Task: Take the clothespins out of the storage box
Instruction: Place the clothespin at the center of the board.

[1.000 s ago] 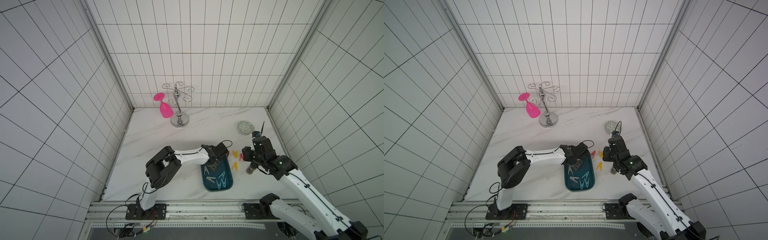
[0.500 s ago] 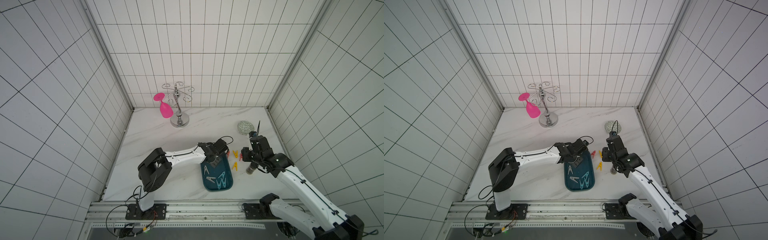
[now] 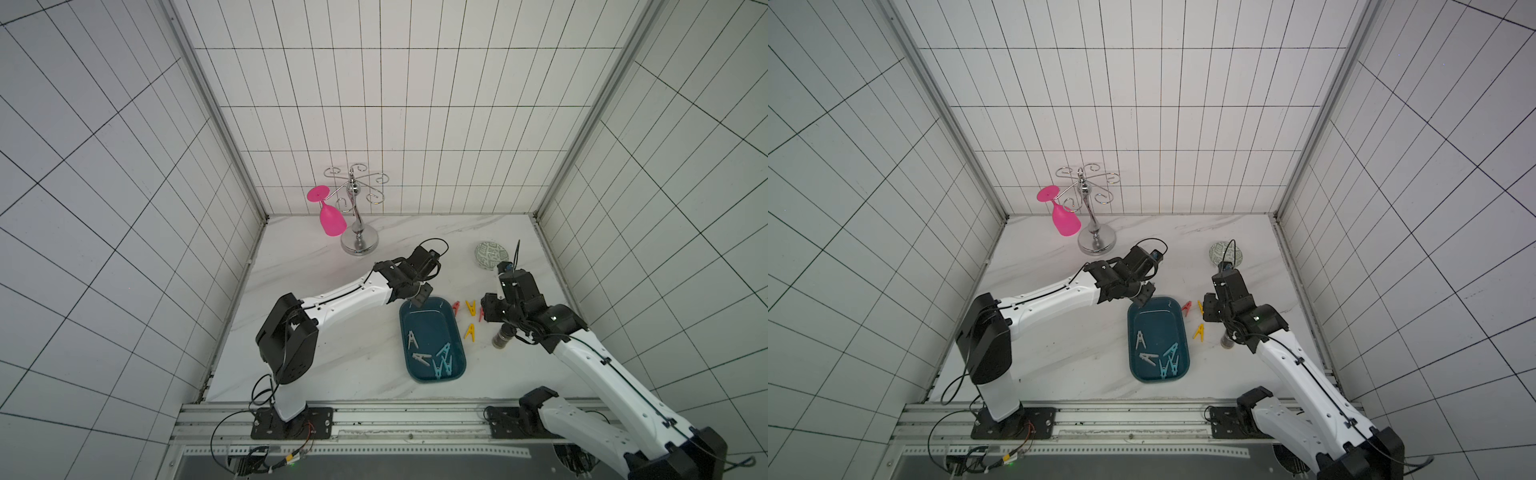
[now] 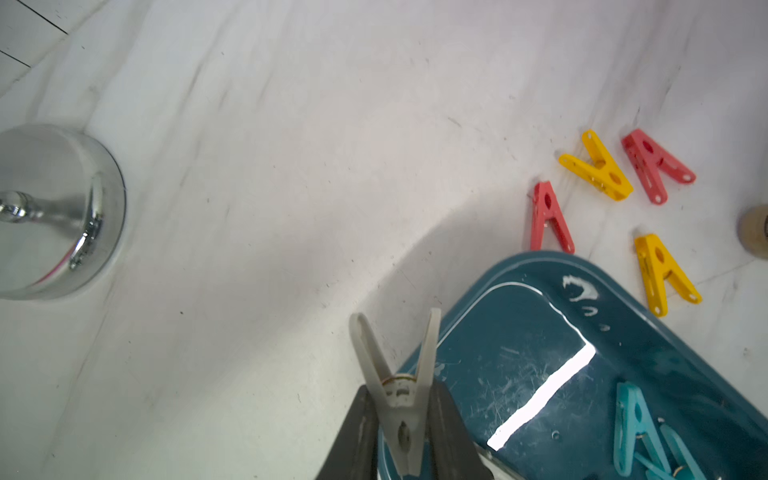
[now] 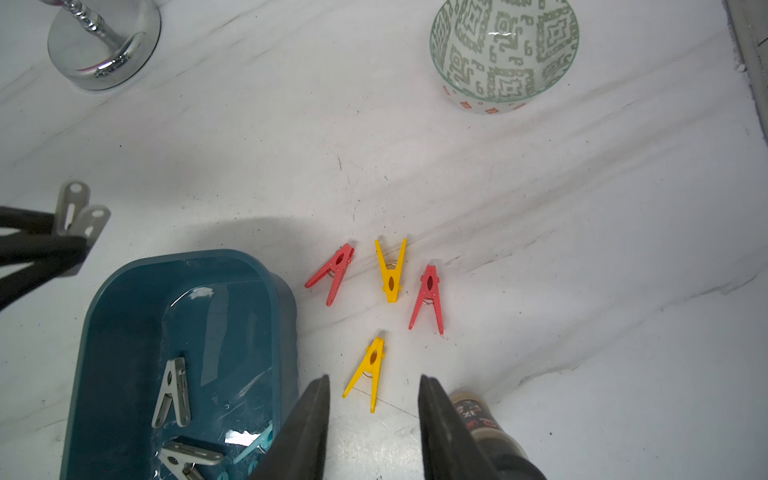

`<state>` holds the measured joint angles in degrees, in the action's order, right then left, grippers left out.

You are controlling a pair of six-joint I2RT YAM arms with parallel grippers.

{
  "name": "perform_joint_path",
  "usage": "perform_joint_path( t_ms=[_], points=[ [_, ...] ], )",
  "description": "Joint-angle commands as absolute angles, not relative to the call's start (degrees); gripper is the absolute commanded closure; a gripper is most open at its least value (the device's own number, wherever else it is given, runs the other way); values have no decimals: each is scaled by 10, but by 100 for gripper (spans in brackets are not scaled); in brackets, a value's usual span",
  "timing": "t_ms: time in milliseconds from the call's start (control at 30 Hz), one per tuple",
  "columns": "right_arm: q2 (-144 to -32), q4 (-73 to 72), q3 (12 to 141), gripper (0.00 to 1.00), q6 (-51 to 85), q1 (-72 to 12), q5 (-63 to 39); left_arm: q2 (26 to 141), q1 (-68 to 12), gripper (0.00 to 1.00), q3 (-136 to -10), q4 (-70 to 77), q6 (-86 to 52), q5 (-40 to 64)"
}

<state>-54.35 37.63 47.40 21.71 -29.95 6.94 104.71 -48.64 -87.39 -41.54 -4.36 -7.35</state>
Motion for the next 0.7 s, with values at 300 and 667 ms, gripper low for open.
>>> perform_joint_path(
  t_ms=[300, 667],
  points=[
    [-493, 439, 498, 60, 274, -295, 83, 1218, -464, 77, -1059, -421, 29, 46],
    [-478, 443, 480, 60, 300, -295, 77, 1365, -464, 75, -1175, -410, 22, 45]
  ],
)
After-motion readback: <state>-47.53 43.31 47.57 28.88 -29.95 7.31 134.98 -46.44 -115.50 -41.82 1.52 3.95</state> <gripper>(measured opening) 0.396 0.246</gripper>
